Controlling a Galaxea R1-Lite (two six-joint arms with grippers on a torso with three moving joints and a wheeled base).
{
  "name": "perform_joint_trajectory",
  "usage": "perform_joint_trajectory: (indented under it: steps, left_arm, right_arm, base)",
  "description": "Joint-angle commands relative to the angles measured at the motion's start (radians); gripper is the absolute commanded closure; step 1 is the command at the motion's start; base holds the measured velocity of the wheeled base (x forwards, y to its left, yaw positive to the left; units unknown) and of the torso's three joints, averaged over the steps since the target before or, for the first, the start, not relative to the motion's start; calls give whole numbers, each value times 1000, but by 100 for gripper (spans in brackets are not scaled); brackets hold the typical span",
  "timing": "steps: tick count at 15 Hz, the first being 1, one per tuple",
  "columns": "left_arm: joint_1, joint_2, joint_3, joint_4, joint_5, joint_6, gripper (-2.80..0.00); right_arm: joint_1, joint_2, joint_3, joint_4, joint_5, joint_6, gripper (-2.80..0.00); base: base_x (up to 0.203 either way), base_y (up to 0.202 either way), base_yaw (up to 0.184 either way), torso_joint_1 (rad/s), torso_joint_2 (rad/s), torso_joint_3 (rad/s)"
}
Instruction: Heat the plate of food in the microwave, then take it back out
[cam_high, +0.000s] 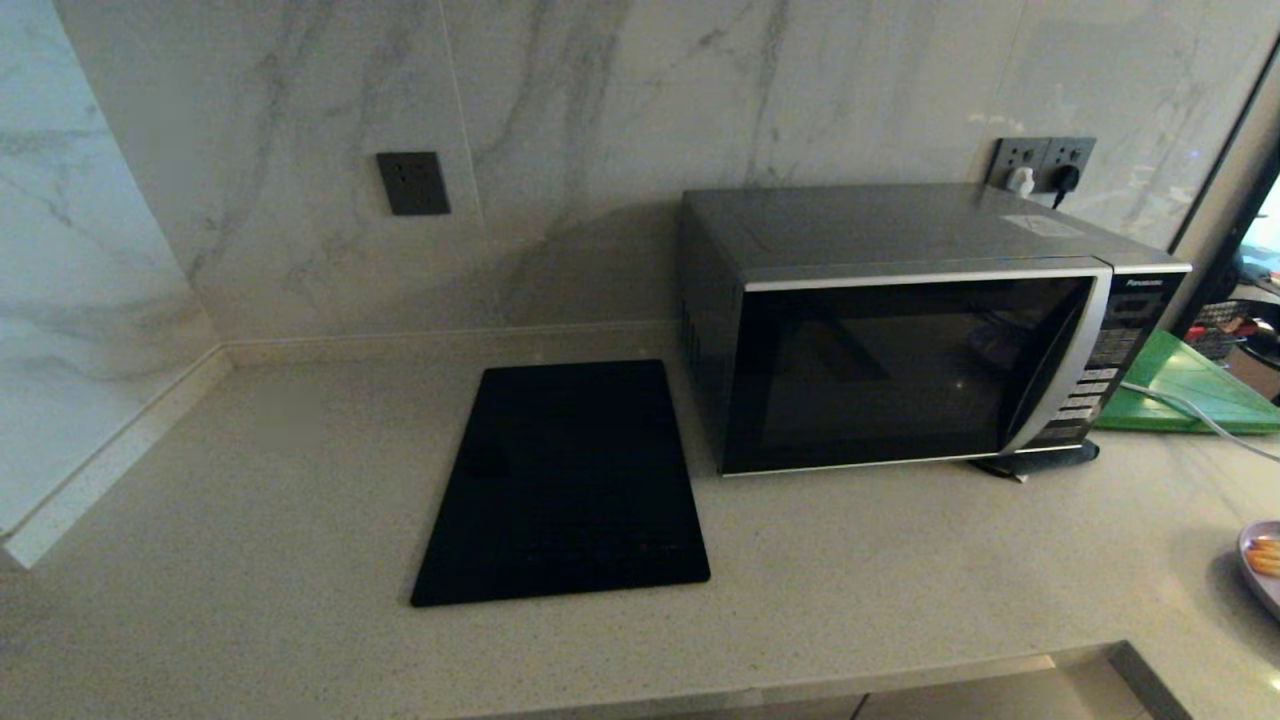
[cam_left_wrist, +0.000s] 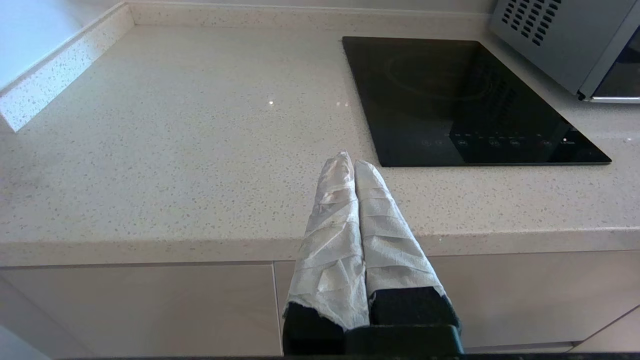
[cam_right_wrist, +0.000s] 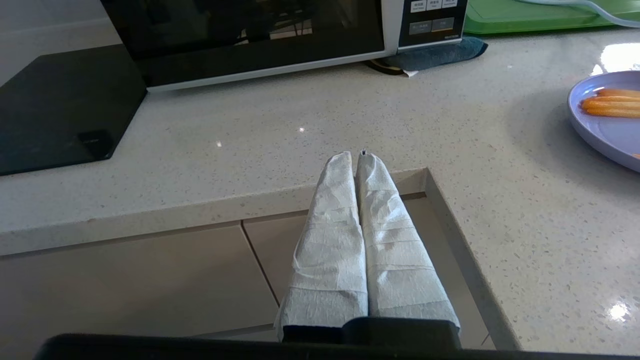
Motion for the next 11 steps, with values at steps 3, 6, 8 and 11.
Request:
perform_joint_trajectory:
  steps: [3,6,8,11]
  left_arm:
    - [1,1,0,-1,1,-1,0]
    - [1,1,0,-1,1,-1,0]
    - [0,1,0,0,1,-1,0]
    - [0,1,0,-1,1,-1,0]
  right_arm:
    - [0,1,2,0,-1,3,0]
    - [0,1,2,0,-1,3,0]
    - [0,1,2,0,-1,3,0]
    - [0,1,2,0,-1,3,0]
  base:
    - [0,0,0,0,0,0]
    - [0,0,0,0,0,0]
    - [0,0,0,0,0,0]
    - [0,0,0,0,0,0]
